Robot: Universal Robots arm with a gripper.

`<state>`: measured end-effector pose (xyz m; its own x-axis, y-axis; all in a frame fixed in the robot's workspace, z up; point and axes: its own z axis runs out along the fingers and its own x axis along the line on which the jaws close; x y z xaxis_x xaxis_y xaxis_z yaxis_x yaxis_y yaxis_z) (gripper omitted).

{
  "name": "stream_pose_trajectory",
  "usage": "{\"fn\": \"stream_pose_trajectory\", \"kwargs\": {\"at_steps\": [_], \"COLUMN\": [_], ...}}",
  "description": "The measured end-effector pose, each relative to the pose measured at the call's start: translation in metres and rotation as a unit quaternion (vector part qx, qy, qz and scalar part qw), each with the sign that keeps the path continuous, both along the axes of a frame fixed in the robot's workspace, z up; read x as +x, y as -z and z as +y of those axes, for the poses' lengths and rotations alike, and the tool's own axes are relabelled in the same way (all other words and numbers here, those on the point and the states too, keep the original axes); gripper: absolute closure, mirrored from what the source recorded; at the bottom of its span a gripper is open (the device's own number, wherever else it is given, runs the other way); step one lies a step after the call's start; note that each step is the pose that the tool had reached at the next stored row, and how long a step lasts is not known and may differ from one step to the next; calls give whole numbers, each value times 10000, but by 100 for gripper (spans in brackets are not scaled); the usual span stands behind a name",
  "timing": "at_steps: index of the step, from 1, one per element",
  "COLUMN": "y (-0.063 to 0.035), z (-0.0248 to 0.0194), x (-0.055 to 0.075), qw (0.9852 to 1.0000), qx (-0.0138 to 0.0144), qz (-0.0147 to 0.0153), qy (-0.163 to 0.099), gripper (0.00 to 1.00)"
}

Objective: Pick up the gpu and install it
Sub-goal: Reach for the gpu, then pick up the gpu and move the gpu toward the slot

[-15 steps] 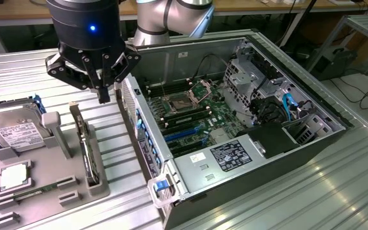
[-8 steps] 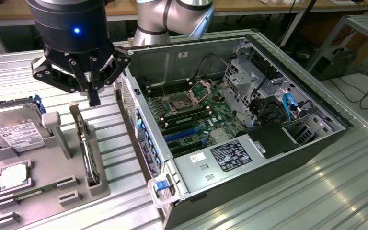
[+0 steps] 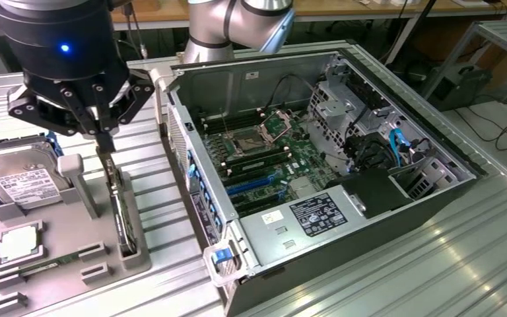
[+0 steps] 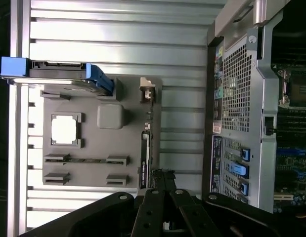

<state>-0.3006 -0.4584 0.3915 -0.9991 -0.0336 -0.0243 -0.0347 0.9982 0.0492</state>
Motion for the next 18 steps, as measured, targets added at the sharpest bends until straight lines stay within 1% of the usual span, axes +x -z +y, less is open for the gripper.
{"fn": "stream_pose_trajectory", "kwargs": {"at_steps": [7,9,18], "y": [0,0,0], "z": [-30,-33,-33], "x": [-197,-201,-202], "qw": [10000,10000,10000], "qx": [0,1,1], "qz": [0,-6,-6], "qy": [-13,-16,-16], "gripper": [89,89,89]}}
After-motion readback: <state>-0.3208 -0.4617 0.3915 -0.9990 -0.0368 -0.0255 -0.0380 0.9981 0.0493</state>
